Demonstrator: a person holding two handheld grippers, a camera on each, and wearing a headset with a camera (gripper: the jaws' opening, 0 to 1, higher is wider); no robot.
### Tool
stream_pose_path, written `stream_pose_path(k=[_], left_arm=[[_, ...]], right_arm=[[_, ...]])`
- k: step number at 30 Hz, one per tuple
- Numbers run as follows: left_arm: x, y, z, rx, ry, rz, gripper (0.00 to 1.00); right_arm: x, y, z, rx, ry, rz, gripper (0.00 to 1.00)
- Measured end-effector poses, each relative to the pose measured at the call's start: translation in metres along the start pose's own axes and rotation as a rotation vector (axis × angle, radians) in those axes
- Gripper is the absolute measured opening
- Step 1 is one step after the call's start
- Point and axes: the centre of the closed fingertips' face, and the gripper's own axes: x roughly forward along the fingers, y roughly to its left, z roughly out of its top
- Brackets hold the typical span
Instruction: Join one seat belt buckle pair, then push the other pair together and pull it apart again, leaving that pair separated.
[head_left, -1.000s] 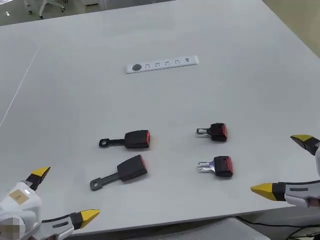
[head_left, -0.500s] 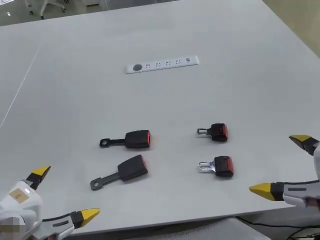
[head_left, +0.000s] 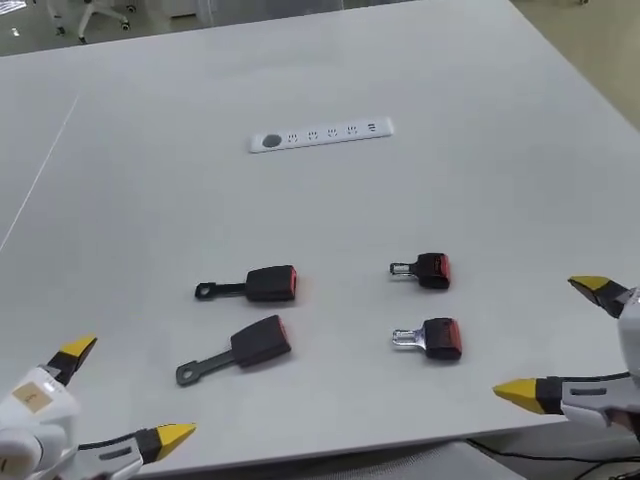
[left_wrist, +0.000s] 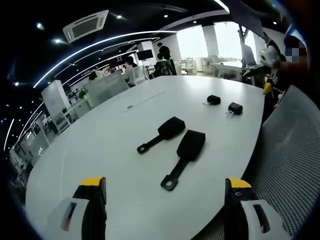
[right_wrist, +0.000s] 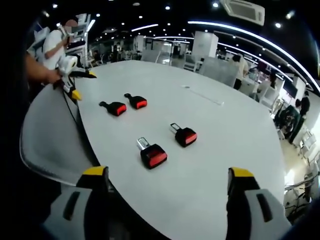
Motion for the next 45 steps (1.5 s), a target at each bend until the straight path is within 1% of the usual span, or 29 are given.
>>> stream_pose_path(k=[1, 3, 4, 6, 8, 10, 11, 14, 17, 20, 26, 34, 39, 45], left_arm=[[0.000, 0.000, 0.000, 0.000, 0.001, 0.000, 1.00], [0.000, 0.000, 0.000, 0.002, 0.001, 0.000, 1.00], [0.000, 0.000, 0.000, 0.002, 0.001, -0.001, 1.00], [0.000, 0.000, 0.000, 0.002, 0.001, -0.001, 1.00], [0.000, 0.000, 0.000, 0.001, 0.000, 0.000, 1.00], [0.000, 0.000, 0.000, 0.001, 0.000, 0.000, 1.00], [0.000, 0.000, 0.000, 0.003, 0.000, 0.001, 1.00], [0.000, 0.000, 0.000, 0.003, 0.001, 0.001, 1.00], [-0.001, 0.000, 0.001, -0.007, -0.008, 0.001, 1.00], [-0.001, 0.000, 0.003, -0.010, -0.015, 0.001, 1.00], [-0.001, 0.000, 0.002, -0.002, -0.012, 0.002, 1.00], [-0.001, 0.001, 0.001, -0.014, -0.004, 0.008, 1.00], [-0.002, 0.003, 0.000, -0.005, 0.000, 0.014, 1.00], [-0.002, 0.004, 0.003, -0.019, -0.014, 0.019, 1.00]], right_arm=[[0.000, 0.000, 0.000, 0.000, -0.001, -0.003, 1.00], [0.001, 0.002, 0.001, -0.007, 0.000, 0.012, 1.00], [0.001, 0.004, 0.001, -0.019, 0.005, 0.016, 1.00], [0.003, 0.007, -0.003, -0.072, 0.029, 0.035, 1.00], [0.005, 0.007, -0.007, -0.097, 0.045, 0.029, 1.00], [0.005, 0.007, -0.006, -0.086, 0.042, 0.031, 1.00], [0.005, 0.006, -0.003, -0.067, 0.033, 0.022, 1.00], [0.006, 0.002, -0.004, -0.054, 0.026, 0.015, 1.00], [0.006, 0.001, -0.008, -0.081, 0.044, 0.011, 1.00], [0.006, 0.000, -0.009, -0.081, 0.047, 0.004, 1.00], [0.005, -0.003, -0.011, -0.083, 0.052, -0.018, 1.00], [0.003, -0.009, -0.009, -0.044, 0.039, -0.034, 0.98], [0.002, -0.010, -0.009, -0.050, 0.040, -0.044, 0.99], [0.002, -0.010, -0.009, -0.039, 0.040, -0.046, 1.00]])
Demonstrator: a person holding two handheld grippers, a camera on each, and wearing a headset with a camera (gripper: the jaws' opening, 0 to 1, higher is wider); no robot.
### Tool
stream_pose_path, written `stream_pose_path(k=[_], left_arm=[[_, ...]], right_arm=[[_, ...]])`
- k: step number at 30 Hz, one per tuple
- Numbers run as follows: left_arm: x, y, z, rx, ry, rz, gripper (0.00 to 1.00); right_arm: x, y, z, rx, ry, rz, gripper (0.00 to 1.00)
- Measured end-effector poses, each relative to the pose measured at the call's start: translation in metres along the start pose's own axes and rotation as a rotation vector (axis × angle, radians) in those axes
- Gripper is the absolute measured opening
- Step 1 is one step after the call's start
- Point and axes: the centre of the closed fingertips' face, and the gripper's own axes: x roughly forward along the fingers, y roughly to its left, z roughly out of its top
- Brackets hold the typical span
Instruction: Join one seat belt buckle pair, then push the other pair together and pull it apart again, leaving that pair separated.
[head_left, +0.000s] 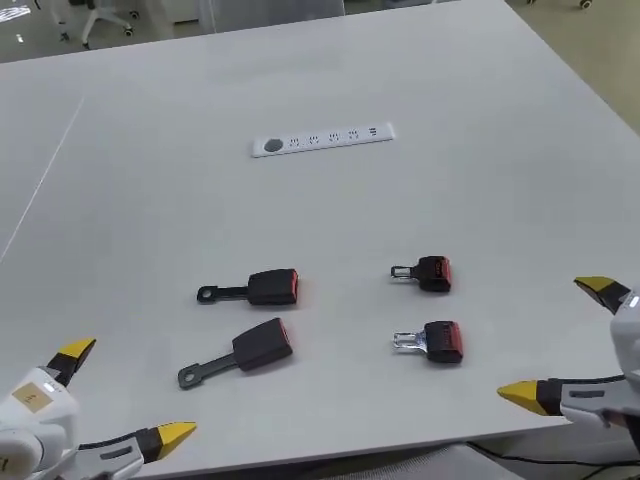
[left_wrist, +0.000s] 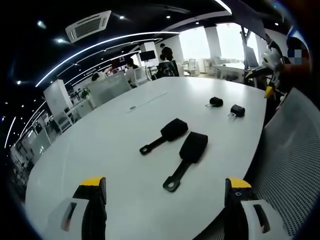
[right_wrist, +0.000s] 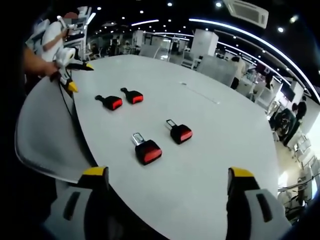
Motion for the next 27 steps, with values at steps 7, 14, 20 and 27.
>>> stream_pose_path(k=[7, 14, 20, 27], left_arm=[[0.0016, -0.0029, -0.0013, 0.011, 0.008, -0.012, 1.00], [0.0001, -0.0036, 0.0021, 0.004, -0.004, -0.015, 1.00], [-0.0027, -0.0041, 0.0068, 0.075, -0.010, -0.013, 1.00], [-0.0051, -0.0048, 0.0054, 0.080, 0.004, -0.028, 1.00]], right_arm=[[0.0009, 0.0018, 0.0014, 0.006, -0.004, 0.006, 1.00], [-0.0007, 0.0011, 0.0042, 0.005, -0.004, 0.011, 0.99], [-0.0032, 0.0001, 0.0078, -0.003, -0.008, 0.021, 0.95], [-0.0024, 0.0021, 0.0092, -0.001, 0.015, 0.040, 0.90]])
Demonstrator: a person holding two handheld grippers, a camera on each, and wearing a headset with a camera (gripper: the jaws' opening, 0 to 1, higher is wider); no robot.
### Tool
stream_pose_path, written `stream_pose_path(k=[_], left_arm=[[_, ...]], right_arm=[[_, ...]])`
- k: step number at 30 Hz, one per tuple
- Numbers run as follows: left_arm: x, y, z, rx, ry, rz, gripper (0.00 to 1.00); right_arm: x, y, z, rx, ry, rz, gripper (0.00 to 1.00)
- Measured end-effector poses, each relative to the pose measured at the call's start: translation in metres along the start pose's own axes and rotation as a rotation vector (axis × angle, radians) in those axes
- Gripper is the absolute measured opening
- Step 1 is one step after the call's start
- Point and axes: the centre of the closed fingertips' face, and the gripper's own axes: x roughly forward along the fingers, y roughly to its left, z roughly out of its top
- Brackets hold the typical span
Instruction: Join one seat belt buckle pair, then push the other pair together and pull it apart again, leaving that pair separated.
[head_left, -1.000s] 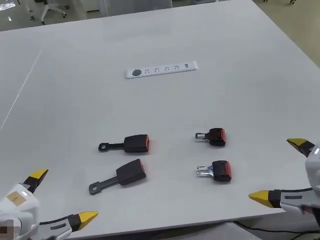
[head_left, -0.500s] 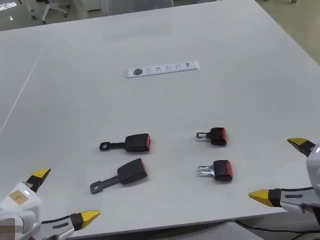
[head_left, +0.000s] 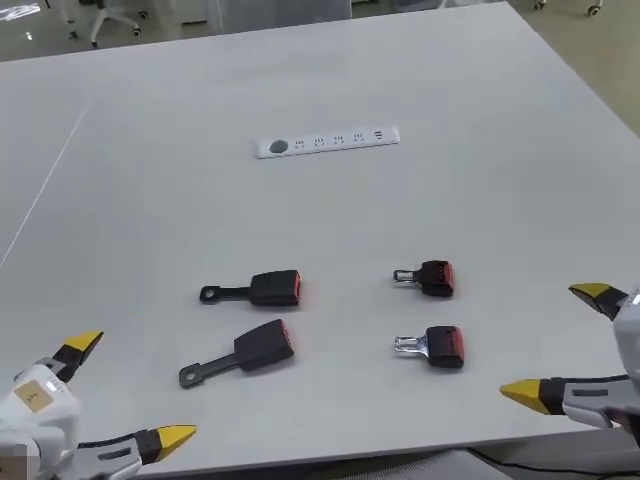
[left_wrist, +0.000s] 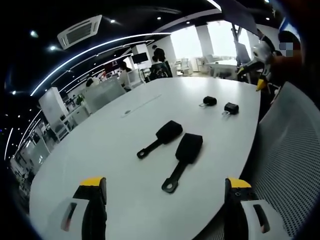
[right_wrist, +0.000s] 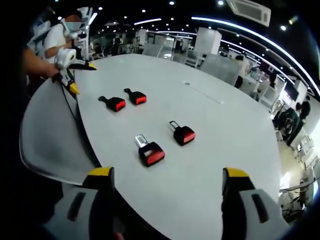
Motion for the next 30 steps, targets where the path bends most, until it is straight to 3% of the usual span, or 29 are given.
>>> stream_pose_path(k=[9, 12, 16, 19, 20, 22, 26, 30], left_arm=[[0.004, 0.004, -0.005, -0.006, 0.019, -0.057, 1.00], [0.006, 0.005, -0.001, 0.006, 0.013, -0.067, 1.00], [0.009, 0.003, 0.002, 0.008, 0.023, -0.095, 0.98], [0.014, -0.006, 0.005, 0.009, 0.029, -0.153, 0.93], [0.016, -0.005, 0.007, 0.017, 0.024, -0.153, 0.93], [0.022, -0.004, 0.009, 0.038, 0.025, -0.157, 0.93], [0.034, -0.005, 0.006, 0.027, 0.052, -0.200, 0.90], [0.045, -0.008, 0.010, -0.006, 0.059, -0.242, 0.85]], right_arm=[[0.002, 0.003, 0.000, -0.030, 0.028, 0.019, 0.86], [0.002, -0.001, 0.000, -0.042, 0.033, 0.004, 0.85], [0.003, 0.001, 0.002, -0.043, 0.031, 0.023, 0.81], [0.005, 0.005, 0.004, -0.049, 0.030, 0.057, 0.77], [0.006, 0.011, 0.006, -0.040, 0.021, 0.095, 0.71], [0.007, 0.008, 0.008, -0.037, 0.019, 0.086, 0.69], [0.012, 0.011, 0.010, -0.075, 0.012, 0.115, 0.67], [0.020, 0.012, 0.010, -0.100, 0.012, 0.139, 0.65]])
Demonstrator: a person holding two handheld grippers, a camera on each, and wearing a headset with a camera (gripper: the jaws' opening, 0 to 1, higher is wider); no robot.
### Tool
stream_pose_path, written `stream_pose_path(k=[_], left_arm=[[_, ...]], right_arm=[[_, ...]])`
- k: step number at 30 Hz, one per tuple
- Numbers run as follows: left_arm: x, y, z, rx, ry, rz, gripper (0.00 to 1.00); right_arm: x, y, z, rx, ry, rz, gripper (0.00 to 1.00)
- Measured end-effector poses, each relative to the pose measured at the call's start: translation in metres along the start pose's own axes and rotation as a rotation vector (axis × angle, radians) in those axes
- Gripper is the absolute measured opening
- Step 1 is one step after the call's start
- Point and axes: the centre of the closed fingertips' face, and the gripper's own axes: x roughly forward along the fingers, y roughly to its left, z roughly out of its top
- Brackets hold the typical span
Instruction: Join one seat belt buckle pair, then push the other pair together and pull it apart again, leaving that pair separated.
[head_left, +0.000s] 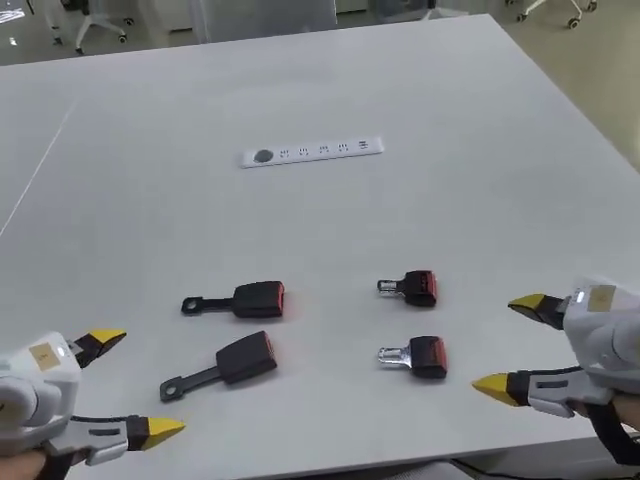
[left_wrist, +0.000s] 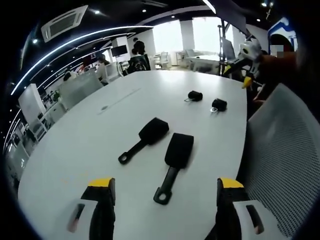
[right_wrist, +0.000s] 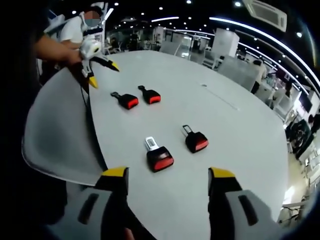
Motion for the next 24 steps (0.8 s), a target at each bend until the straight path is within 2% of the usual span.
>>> stream_pose_path(k=[2, 5, 8, 10, 13, 18, 24], left_arm=[[0.006, 0.000, 0.003, -0.015, -0.005, -0.019, 0.82], [0.020, -0.004, 0.009, 0.006, 0.012, -0.053, 0.79], [0.029, -0.001, 0.014, 0.013, 0.010, -0.052, 0.80], [0.035, -0.002, 0.020, -0.001, -0.001, -0.067, 0.80], [0.046, -0.007, 0.018, 0.018, 0.028, -0.101, 0.78], [0.058, -0.010, 0.020, 0.010, 0.042, -0.135, 0.77], [0.071, -0.017, 0.020, 0.043, 0.074, -0.175, 0.72]], right_arm=[[0.005, 0.001, 0.001, -0.008, 0.002, 0.011, 0.64], [0.015, 0.000, -0.001, -0.019, 0.013, 0.029, 0.63], [0.023, 0.000, -0.003, -0.016, 0.009, 0.048, 0.62], [0.031, 0.003, -0.009, -0.006, 0.028, 0.075, 0.62], [0.037, 0.002, -0.011, -0.036, 0.043, 0.090, 0.61], [0.044, -0.002, -0.008, -0.051, 0.035, 0.107, 0.60], [0.059, 0.006, -0.004, -0.072, 0.045, 0.155, 0.59]])
